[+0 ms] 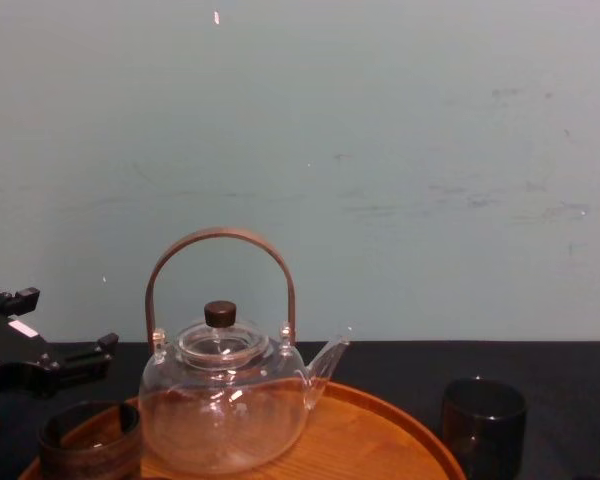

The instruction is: Pick up the glass from the table and place it on the tray.

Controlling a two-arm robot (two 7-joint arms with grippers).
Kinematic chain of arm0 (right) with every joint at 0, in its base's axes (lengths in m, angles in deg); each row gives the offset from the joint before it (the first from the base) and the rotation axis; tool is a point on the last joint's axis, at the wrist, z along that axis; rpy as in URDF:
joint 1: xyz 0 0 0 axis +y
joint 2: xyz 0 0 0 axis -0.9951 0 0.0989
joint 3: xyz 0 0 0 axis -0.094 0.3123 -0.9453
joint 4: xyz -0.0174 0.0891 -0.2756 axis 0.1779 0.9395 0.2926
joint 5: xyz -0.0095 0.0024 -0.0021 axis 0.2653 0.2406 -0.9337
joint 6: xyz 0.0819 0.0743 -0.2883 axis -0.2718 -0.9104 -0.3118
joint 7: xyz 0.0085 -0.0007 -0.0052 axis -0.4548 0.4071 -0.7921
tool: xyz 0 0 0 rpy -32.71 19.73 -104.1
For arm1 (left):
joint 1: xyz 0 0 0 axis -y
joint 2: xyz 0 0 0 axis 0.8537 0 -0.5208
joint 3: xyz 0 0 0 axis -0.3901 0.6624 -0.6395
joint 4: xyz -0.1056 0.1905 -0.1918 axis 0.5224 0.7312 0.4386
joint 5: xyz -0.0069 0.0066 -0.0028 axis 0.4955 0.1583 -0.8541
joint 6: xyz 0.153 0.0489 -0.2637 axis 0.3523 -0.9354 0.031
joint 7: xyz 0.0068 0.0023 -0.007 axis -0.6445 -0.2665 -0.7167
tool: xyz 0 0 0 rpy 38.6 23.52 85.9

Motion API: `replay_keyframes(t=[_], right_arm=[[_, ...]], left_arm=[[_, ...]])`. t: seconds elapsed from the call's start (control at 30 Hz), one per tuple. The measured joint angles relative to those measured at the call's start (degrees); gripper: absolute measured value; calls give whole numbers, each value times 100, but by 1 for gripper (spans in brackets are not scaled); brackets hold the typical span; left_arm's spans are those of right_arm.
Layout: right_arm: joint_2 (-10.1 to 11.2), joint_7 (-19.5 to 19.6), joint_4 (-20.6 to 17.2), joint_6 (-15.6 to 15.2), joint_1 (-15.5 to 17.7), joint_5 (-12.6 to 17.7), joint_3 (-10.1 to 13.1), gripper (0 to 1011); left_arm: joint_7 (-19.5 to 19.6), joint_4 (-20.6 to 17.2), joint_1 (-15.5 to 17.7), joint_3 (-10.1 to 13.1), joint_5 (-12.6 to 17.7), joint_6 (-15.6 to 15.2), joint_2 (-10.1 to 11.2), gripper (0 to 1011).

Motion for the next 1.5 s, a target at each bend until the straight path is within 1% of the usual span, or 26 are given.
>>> replay_keyframes(t=[0.13,0.27,0.43,0.67,0.97,1.27,1.5], right_arm=[[224,-159,-278,-103,324,59,170,1010],[361,-255,-436,-179,534,68,288,1010],[489,-373,-613,-272,771,91,443,1010],[607,-602,-806,-331,999,101,571,1009],[692,-969,-948,-355,1148,39,562,1009],[672,-1292,-1072,-313,1210,-94,516,1010],[625,-1458,-1137,-292,1237,-151,512,1009]], left_arm=[[0,0,0,0,0,0,0,1001],[0,0,0,0,0,0,0,1001],[0,0,0,0,0,0,0,1001],[0,0,0,0,0,0,0,1001],[0,0,0,0,0,0,0,1001],[0,0,0,0,0,0,0,1001],[0,0,0,0,0,0,0,1002]])
